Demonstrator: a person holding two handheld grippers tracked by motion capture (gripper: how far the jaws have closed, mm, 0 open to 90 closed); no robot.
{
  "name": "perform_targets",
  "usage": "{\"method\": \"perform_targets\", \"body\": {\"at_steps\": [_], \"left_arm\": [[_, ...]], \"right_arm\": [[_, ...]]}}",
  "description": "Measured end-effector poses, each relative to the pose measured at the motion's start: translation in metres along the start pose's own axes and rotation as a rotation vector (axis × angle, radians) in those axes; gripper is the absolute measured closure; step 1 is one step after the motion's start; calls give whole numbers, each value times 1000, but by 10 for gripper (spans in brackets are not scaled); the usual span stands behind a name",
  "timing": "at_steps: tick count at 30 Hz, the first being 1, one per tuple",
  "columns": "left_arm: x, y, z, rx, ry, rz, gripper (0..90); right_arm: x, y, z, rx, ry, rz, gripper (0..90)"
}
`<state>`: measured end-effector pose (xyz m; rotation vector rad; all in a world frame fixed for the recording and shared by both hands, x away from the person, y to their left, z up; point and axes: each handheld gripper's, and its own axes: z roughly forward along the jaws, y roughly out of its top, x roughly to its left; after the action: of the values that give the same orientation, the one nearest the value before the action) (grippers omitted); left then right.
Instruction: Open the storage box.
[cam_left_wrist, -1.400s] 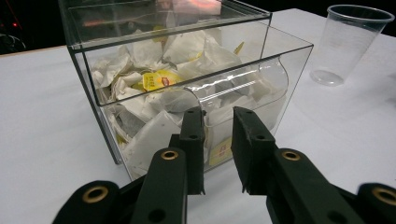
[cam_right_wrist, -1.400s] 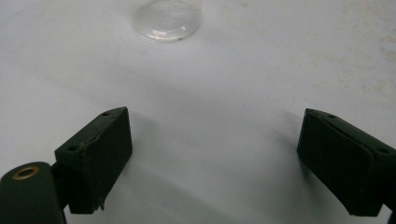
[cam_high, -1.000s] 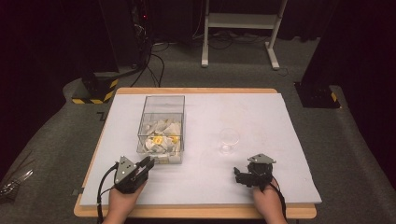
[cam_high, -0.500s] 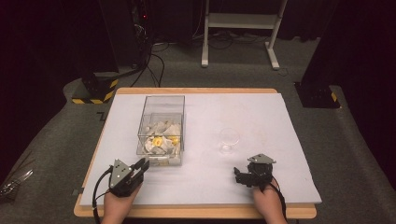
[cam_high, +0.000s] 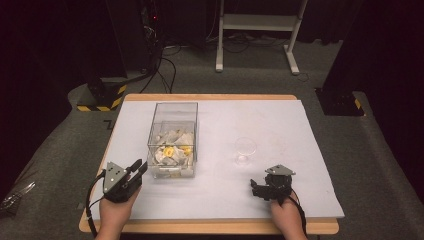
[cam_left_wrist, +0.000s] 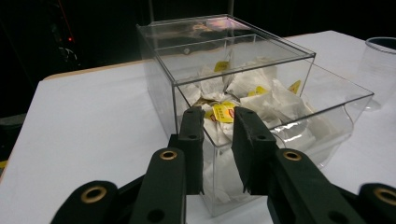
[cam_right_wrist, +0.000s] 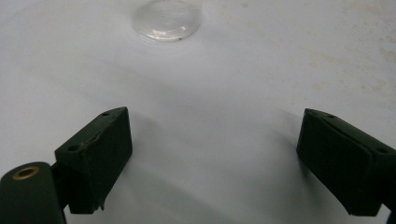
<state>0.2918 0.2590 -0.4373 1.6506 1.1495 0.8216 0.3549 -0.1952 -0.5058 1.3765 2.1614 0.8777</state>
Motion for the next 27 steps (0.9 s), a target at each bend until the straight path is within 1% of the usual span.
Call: {"method": "perform_targets", "body": {"at_steps": [3, 4, 7, 11, 14, 19, 27], "left_arm": [[1, 2, 5, 2, 2, -2, 731], [1, 4, 10, 5, 6, -1, 729], [2, 6, 18, 13, 12, -3, 722], [3, 7, 28, 27, 19, 0, 723], [4, 6, 35, 38, 18, -3, 723], [5, 4, 43, 47, 19, -12, 724], [7, 1, 48, 51, 24, -20, 722]], "right_arm": [[0, 0, 0, 0, 0, 0, 105], [0, 0, 0, 1, 1, -1, 105], [0, 0, 0, 1, 1, -1, 105], [0, 0, 0, 1, 1, 0, 105], [0, 0, 0, 1, 1, 0, 105], [0, 0, 0, 0, 0, 0, 105], [0, 0, 0, 0, 0, 0, 105]]}}
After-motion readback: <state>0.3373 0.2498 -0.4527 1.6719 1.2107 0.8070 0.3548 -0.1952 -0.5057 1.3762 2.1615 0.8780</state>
